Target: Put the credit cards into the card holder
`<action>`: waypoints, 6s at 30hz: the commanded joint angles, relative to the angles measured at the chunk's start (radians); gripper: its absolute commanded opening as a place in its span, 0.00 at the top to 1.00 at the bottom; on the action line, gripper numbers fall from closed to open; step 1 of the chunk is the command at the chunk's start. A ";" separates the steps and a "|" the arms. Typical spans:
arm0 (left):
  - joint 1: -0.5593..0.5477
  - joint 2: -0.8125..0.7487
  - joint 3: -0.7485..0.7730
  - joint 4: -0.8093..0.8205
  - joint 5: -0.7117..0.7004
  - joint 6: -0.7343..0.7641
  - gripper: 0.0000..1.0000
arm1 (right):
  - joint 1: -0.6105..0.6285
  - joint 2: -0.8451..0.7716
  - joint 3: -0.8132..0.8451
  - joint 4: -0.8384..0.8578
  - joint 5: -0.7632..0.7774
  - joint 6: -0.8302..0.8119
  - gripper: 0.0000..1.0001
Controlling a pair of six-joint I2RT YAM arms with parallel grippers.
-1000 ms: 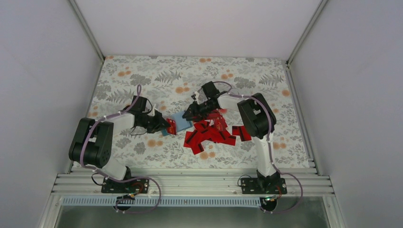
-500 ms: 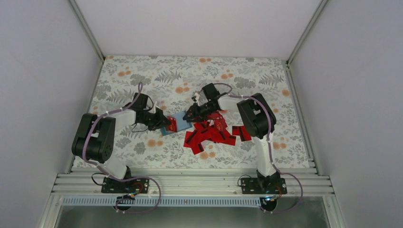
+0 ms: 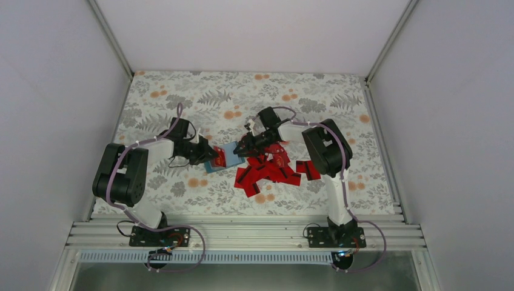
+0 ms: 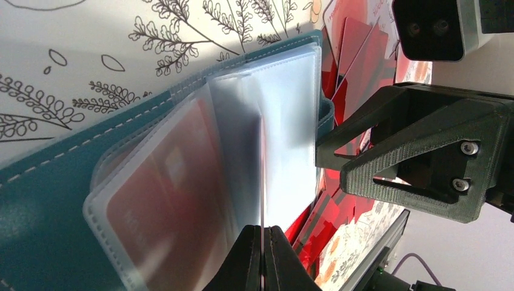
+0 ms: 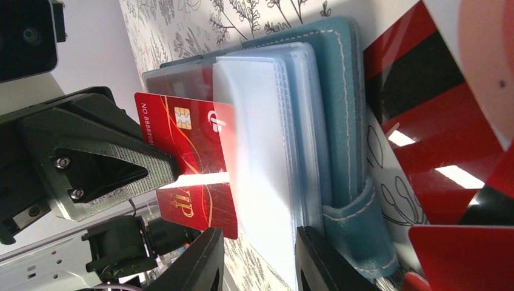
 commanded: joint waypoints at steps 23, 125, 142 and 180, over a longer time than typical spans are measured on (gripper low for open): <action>0.002 0.008 -0.005 0.120 -0.031 0.053 0.98 | 0.019 0.010 -0.019 -0.019 0.020 -0.019 0.69; -0.171 0.162 0.285 -0.269 -0.300 0.083 0.42 | 0.012 0.042 0.008 0.015 0.029 -0.016 0.80; -0.238 0.223 0.393 -0.326 -0.322 -0.008 0.43 | 0.011 0.051 0.029 -0.020 0.013 -0.039 0.80; -0.271 0.167 0.507 -0.498 -0.424 -0.042 0.32 | -0.024 -0.067 0.012 -0.069 0.034 -0.084 0.72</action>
